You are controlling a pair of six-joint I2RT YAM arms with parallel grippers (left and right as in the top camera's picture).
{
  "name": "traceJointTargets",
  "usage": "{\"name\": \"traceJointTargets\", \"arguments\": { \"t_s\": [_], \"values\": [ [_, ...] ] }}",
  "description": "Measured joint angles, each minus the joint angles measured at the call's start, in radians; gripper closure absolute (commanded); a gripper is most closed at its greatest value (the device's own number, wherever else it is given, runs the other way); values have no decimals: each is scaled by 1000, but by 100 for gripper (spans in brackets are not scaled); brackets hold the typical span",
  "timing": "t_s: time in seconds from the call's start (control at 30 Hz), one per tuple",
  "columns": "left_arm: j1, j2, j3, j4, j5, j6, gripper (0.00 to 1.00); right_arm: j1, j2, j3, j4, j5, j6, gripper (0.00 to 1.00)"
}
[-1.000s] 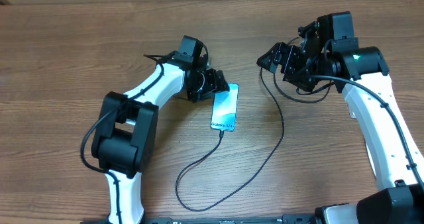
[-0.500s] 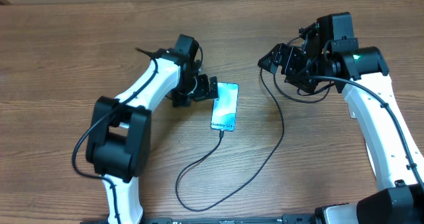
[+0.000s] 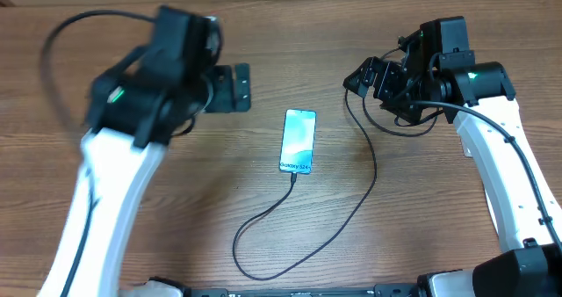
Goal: Plug charger to phone and switch on socket
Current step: 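Open the left gripper and raise it away from the phone, then move the right gripper over the white power strip's switch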
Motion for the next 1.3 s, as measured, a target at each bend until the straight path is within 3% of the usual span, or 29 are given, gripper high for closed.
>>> {"name": "traceJointTargets", "arguments": {
  "t_s": [0.17,1.3],
  "values": [
    [0,-87,2,-30,-10,1,0,0,0,0,-8,1,0,0],
    [0,-68,1,-48,-13,3,1,0,0,0,-9,91,0,0]
  ]
}}
